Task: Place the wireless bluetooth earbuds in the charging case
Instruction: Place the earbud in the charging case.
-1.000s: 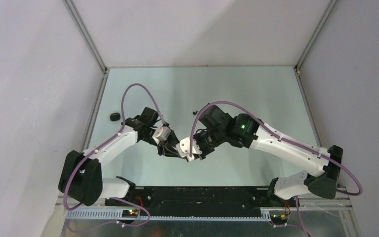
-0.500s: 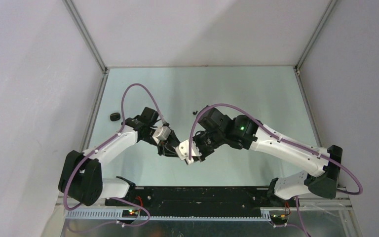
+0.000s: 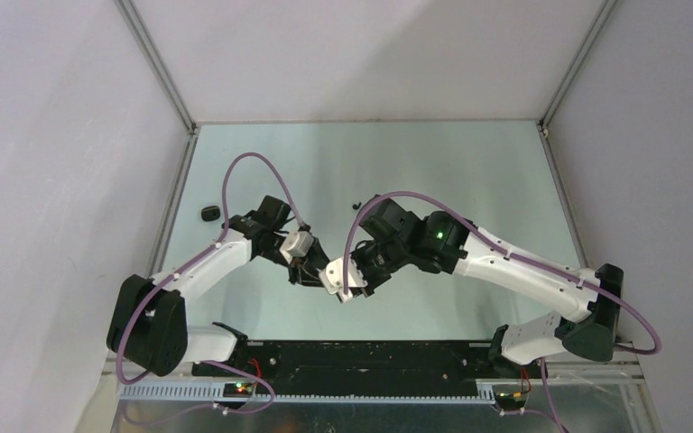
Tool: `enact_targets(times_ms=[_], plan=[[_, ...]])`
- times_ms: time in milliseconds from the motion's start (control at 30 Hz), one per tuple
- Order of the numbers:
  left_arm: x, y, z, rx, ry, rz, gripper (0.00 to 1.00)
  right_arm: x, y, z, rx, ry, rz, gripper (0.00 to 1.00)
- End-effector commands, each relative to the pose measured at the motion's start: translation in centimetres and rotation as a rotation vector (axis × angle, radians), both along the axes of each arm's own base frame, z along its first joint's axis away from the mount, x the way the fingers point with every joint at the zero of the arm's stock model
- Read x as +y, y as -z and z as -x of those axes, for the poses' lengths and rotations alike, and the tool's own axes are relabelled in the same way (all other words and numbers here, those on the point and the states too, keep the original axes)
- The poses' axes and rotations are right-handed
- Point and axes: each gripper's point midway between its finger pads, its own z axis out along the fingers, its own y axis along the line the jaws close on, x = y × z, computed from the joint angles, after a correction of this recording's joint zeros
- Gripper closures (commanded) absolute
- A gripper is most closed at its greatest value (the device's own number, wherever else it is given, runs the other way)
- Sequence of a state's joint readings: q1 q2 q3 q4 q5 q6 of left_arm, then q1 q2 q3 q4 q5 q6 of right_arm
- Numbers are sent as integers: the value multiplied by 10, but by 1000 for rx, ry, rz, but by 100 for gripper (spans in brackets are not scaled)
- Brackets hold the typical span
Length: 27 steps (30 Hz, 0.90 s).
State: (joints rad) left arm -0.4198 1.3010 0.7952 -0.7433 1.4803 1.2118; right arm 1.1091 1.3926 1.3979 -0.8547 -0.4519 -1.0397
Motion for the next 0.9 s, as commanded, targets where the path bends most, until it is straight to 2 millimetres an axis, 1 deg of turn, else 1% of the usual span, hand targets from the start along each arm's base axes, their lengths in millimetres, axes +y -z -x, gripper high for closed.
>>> enact_targets(times_ms=[0,100,367,733,867], plan=[[-3,-13,-3,-35,12,42,100,4,4,2,-1,-5,7,75],[-3,-12,-3,-39,9,37,100,7,4,-2,7,37,4,76],[-3,-11,-5,-42,3,31,100,11,-9,-15,7,149,-43,79],[-2,-11,-8,-37,-5,29,100,12,-17,-25,35,267,-93,82],[-2,-11,-8,-35,-7,27,100,16,-23,-29,46,325,-125,82]])
